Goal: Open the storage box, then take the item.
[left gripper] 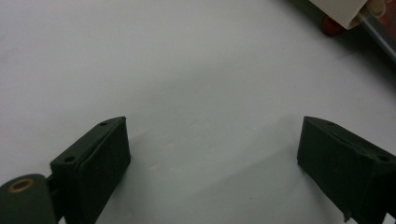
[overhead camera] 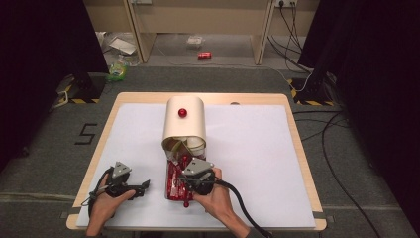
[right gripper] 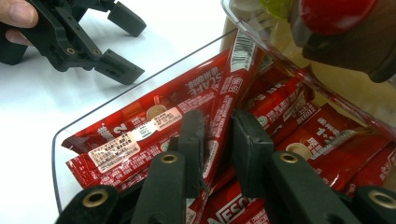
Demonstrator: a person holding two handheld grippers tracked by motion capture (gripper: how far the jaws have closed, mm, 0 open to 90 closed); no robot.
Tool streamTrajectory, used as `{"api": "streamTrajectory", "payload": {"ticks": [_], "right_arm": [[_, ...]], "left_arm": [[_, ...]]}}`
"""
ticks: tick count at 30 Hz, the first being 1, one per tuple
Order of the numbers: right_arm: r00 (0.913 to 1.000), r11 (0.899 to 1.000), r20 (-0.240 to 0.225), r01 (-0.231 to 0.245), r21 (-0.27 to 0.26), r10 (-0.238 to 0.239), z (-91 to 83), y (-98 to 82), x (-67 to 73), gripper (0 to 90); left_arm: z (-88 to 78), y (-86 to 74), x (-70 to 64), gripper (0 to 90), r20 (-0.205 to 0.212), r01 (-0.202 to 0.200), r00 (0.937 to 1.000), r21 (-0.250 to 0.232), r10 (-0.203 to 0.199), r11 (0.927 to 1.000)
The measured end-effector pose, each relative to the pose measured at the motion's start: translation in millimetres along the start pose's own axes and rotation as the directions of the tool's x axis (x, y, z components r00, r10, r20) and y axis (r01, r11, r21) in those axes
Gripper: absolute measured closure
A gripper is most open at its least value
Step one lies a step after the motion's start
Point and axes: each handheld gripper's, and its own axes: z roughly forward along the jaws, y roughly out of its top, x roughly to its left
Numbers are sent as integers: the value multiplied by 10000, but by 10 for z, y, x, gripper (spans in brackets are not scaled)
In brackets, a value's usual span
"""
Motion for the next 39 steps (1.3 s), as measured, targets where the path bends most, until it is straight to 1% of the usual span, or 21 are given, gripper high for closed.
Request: {"api": "streamTrajectory", "payload": {"ticks": [5,11,13,21,24,26,30,39], "right_arm": [[9999,9999,-17,-113,-40,113,-1,-1,-9,762],[9996,9996,14,-272,-89,272,-28,-1,-51,807],[9997,9997,114,-225,-118,227,-35,-2,-62,813],[9996,9996,56,-283,-83,283,-72,9,-68,820],[9990,9989,-93,-450,-152,448,-113,20,-83,827],[9984,9987,-300,-479,-185,473,-146,27,-88,831],[9986,9992,-381,-377,-99,373,-192,30,-73,832],[9988,9997,-441,-222,-143,216,-340,6,-64,837]], "left_arm": [[1,1,0,87,1,0,10000,4,0,10000],[1,1,-1,85,-1,-5,10000,4,5,10000],[1,0,-1,85,-1,-5,10000,4,5,10000],[0,0,0,85,8,-5,10000,3,5,10000],[1,0,1,84,11,0,10000,0,0,10000],[0,0,0,84,11,0,10000,2,0,10000],[0,1,0,84,10,-4,10000,6,4,10000],[0,-1,-2,84,5,3,10000,-1,-3,10000]]}}
